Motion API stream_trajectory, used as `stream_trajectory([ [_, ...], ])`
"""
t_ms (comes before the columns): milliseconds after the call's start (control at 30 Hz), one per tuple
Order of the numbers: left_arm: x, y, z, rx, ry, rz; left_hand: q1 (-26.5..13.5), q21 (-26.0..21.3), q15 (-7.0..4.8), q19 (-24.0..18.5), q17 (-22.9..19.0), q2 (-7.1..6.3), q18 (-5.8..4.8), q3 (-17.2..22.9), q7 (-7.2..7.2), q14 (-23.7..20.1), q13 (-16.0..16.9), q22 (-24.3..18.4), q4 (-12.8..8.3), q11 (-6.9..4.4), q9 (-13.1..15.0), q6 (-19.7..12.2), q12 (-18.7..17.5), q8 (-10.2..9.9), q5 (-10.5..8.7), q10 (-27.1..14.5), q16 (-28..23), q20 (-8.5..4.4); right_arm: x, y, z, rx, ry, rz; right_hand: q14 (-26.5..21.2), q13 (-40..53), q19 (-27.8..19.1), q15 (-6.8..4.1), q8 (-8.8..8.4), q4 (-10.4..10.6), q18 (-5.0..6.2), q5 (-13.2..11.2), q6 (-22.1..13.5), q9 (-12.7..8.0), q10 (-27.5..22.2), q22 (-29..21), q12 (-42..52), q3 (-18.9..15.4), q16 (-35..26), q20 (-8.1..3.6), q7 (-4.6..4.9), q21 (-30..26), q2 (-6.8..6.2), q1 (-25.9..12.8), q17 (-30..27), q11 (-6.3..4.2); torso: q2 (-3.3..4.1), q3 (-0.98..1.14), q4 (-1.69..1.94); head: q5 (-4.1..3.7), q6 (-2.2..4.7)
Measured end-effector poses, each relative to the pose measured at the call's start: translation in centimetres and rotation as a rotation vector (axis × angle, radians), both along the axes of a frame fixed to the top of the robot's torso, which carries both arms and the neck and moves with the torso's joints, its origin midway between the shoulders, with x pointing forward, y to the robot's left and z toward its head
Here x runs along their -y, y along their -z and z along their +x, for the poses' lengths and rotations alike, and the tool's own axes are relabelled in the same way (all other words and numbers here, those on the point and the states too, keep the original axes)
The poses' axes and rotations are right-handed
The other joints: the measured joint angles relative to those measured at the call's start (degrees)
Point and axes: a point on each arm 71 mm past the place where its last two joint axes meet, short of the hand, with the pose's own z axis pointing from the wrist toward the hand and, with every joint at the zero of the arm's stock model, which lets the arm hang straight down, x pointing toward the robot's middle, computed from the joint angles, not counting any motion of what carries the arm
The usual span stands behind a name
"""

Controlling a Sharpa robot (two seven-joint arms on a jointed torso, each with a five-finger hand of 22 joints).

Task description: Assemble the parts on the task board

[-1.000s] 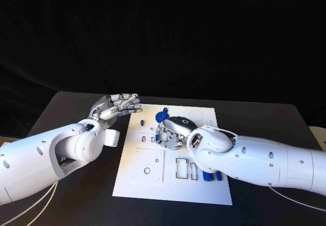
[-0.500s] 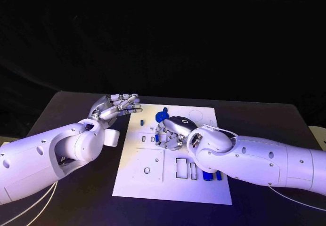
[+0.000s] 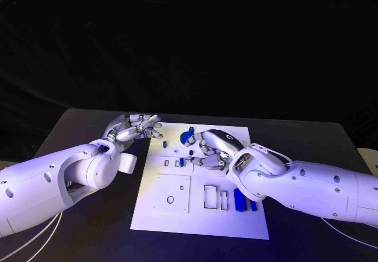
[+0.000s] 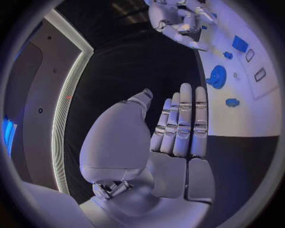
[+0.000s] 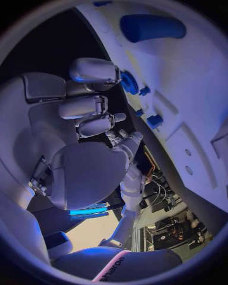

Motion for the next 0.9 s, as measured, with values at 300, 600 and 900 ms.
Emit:
stream_trajectory([
  [300,0.3,1.0,0.1,-0.061,0.104,0.214,-4.3,24.0,-4.74,13.1,51.0,1.44,0.01,-2.1,-3.67,13.3,19.4,14.8,0.5,-4.21,5.8,-0.9,26.0,9.1,0.18,-0.4,50.3,-6.86,4.0,-2.8,0.8,-0.054,0.056,0.215,0.0,0.0,-0.2,0.0,0.75,0.3,-0.01,2.3,2.0,0.7,-0.3,-0.5,0.0,0.3,-0.3,-0.21,-0.47,-0.7,0.59,0.6,0.0,-0.3,-1.36,0.35,-0.4,0.42,-0.01],
  [600,2.4,1.0,1.1,-0.127,0.27,0.515,-4.2,42.5,-5.03,20.6,54.4,3.03,-1.88,0.7,-4.13,13.5,27.4,38.0,0.9,-4.92,10.3,-4.0,37.0,15.9,-0.05,-5.5,55.4,-7.62,7.8,-3.5,2.1,-0.18,0.191,0.349,0.0,0.0,-0.3,0.0,0.75,0.3,-0.01,2.3,2.2,0.7,-0.3,-0.7,-0.2,0.3,-0.3,-0.08,-0.27,-0.9,0.59,0.6,0.0,-0.31,-3.01,0.73,-0.59,1.07,-0.54],
  [900,4.5,0.9,2.3,-0.164,0.34,0.796,-9.1,49.6,-5.9,23.2,54.4,2.38,-3.59,1.9,-5.25,13.5,35.8,48.8,0.9,-6.05,14.6,-4.4,46.8,22.2,-0.05,-2.9,57.4,-8.33,9.0,-3.2,2.6,-0.241,0.239,0.389,0.0,0.0,-0.6,0.0,0.75,0.3,0.89,2.3,2.2,0.8,-0.3,-1.0,-0.2,0.3,-0.5,-0.21,-0.27,-1.0,0.59,0.6,0.0,-0.31,-3.88,1.18,-0.73,1.47,-1.07],
])
